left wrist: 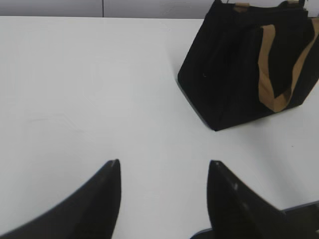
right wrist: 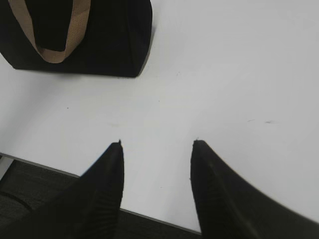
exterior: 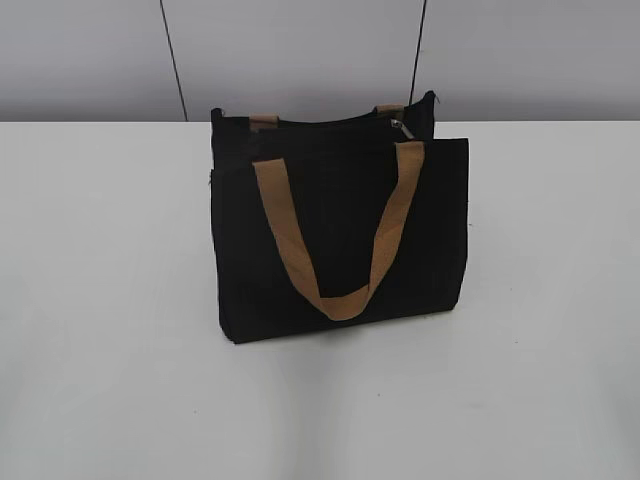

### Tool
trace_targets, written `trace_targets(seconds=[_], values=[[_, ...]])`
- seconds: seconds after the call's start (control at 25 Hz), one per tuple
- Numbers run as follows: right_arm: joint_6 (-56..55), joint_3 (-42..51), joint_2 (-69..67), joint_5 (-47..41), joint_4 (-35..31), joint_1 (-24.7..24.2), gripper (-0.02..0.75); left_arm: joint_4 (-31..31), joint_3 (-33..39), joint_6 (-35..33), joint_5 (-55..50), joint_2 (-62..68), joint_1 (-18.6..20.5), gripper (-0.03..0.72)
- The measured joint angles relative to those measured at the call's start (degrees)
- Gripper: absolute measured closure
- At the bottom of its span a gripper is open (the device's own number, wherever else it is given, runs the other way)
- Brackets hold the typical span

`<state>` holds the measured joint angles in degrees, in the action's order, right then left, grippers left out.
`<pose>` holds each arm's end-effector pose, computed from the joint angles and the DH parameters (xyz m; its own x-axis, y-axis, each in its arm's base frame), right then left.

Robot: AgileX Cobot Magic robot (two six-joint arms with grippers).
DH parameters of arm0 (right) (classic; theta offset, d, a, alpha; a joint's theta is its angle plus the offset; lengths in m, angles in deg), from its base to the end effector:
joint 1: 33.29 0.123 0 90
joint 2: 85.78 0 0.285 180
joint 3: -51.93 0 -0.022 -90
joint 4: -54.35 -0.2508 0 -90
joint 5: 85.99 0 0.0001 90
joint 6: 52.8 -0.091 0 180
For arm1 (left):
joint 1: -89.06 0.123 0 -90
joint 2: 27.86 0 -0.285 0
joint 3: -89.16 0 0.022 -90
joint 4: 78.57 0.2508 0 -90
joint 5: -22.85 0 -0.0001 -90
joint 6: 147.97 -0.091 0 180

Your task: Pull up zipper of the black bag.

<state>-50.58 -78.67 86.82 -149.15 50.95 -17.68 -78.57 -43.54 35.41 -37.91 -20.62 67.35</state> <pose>-0.0072 0.0030 0.2700 -0.4766 -0.1455 -0.8670 -0.3186 0.9478 0.0161 -0.0083 0.0033 0.2834 -0.4182 0.1030 -0.9025 0.3459 0.9368 -0.0533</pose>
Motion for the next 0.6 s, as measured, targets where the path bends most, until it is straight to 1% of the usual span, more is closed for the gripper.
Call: trace_targets(seconds=[0.12, 0.24, 0.36, 0.48, 0.6], values=[[0.00, 0.00, 0.00, 0.06, -0.05, -0.37, 0.389, 0.00, 0.00, 0.00, 0.00, 0.00, 2.47, 0.270], [0.00, 0.00, 0.00, 0.11, -0.05, -2.27, 0.389, 0.00, 0.00, 0.00, 0.00, 0.00, 5.96, 0.270], [0.00, 0.00, 0.00, 0.11, -0.05, -6.16, 0.389, 0.00, 0.00, 0.00, 0.00, 0.00, 10.02, 0.270], [0.00, 0.00, 0.00, 0.17, -0.05, -9.78, 0.389, 0.00, 0.00, 0.00, 0.00, 0.00, 13.03, 0.270], [0.00, 0.00, 0.00, 0.17, -0.05, -12.64, 0.389, 0.00, 0.00, 0.00, 0.00, 0.00, 14.91, 0.270]])
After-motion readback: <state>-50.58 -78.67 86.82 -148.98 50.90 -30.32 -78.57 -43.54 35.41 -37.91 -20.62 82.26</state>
